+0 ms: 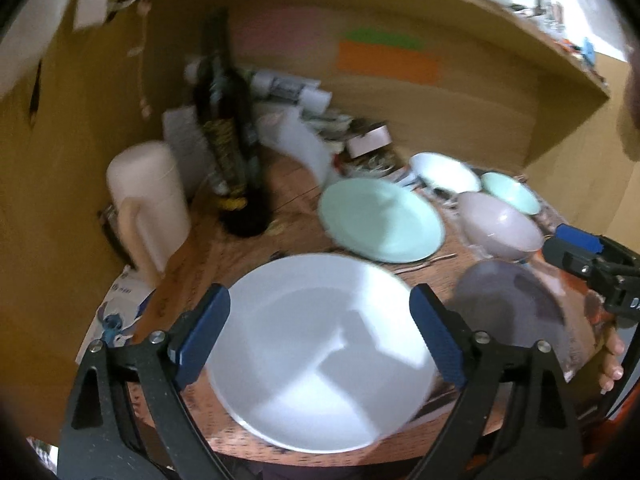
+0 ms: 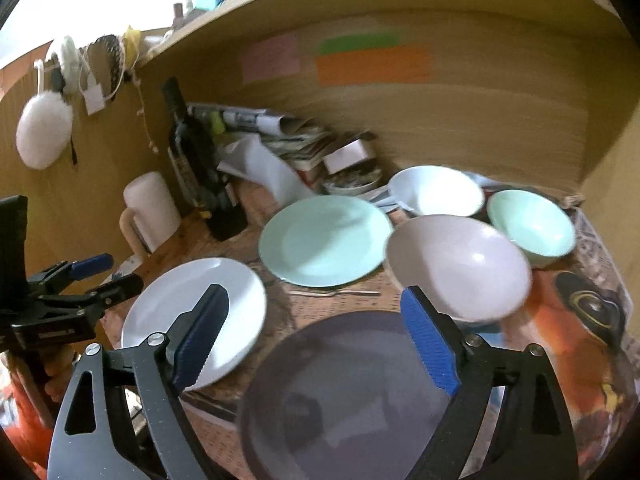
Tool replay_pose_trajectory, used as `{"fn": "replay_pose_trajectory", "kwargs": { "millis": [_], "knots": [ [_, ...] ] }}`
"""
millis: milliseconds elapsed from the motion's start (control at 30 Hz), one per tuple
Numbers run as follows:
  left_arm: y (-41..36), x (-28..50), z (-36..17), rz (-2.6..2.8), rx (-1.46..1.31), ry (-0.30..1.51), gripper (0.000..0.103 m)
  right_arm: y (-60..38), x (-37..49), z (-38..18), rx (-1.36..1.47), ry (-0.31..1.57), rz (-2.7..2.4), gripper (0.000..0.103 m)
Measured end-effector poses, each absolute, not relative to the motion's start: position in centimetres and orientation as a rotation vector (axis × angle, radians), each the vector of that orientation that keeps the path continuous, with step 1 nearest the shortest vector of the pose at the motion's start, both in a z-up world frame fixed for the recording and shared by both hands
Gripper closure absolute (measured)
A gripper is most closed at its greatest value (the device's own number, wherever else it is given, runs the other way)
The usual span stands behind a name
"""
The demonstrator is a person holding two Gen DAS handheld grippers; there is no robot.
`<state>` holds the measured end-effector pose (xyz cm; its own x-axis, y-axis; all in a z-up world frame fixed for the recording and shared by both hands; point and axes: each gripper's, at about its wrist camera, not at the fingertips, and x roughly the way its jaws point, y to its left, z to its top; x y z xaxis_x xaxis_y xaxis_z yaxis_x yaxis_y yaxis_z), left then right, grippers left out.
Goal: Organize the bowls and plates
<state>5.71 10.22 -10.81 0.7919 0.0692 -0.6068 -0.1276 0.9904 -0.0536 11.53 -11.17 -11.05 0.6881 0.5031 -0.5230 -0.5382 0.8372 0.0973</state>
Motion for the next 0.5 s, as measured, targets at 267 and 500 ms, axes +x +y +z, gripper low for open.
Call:
{"fn": "replay_pose_trajectory", "kwargs": {
  "millis": [267,500],
  "knots": [
    [14.9,6.1,-14.3,0.149,-0.129,0.771,0.011,-6.7,13.4,-13.2,-0.109,0.674,0.615,0.017],
    [17.1,6.2,-16.5,0.122,-0.159,0.817,0.011,-3.5,14.7,-15.2,-0.184,0.771,0.608,0.019]
  ]
}}
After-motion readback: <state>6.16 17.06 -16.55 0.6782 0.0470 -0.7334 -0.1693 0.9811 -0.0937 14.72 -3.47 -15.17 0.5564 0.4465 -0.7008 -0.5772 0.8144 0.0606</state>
